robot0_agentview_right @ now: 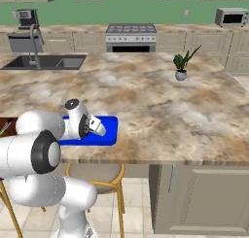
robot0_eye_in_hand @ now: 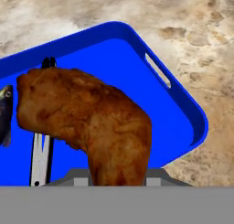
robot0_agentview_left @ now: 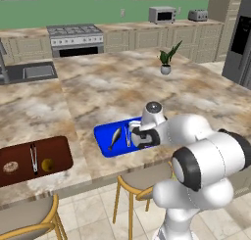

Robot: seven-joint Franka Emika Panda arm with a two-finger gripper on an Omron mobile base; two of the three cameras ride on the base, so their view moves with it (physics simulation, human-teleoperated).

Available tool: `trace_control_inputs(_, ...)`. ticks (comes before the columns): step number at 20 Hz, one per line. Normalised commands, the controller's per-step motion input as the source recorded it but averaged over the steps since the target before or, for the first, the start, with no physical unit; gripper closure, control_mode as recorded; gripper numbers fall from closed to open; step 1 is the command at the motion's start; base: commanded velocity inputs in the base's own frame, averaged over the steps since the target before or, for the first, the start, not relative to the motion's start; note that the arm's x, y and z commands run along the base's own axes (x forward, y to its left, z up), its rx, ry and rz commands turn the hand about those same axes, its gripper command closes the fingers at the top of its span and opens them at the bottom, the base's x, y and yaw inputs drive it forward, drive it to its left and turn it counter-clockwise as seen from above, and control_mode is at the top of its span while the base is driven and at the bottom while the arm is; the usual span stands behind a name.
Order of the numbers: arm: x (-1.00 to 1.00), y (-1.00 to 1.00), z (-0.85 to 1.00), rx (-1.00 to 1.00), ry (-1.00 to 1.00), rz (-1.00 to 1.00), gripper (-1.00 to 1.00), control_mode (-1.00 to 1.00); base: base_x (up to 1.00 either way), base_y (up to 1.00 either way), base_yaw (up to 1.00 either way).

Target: Gather the mushroom and lemon from the fridge and place them on a tray on the dining counter. Then gather the chicken drumstick and fish from the fridge and place them on the other tray.

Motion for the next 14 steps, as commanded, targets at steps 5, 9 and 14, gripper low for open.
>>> trace_control_inputs(5,0.36,0.0,-0.32,0.0,0.01,-0.02,1.0,-1.0,0.0,0.0,0.0)
trace_control_inputs(9,0.29,0.0,-0.35,0.0,0.0,-0.02,1.0,-1.0,0.0,0.0,0.0)
trace_control_inputs(14,0.17,0.0,-0.39,0.0,0.0,-0.02,-1.0,-1.0,0.0,0.0,0.0)
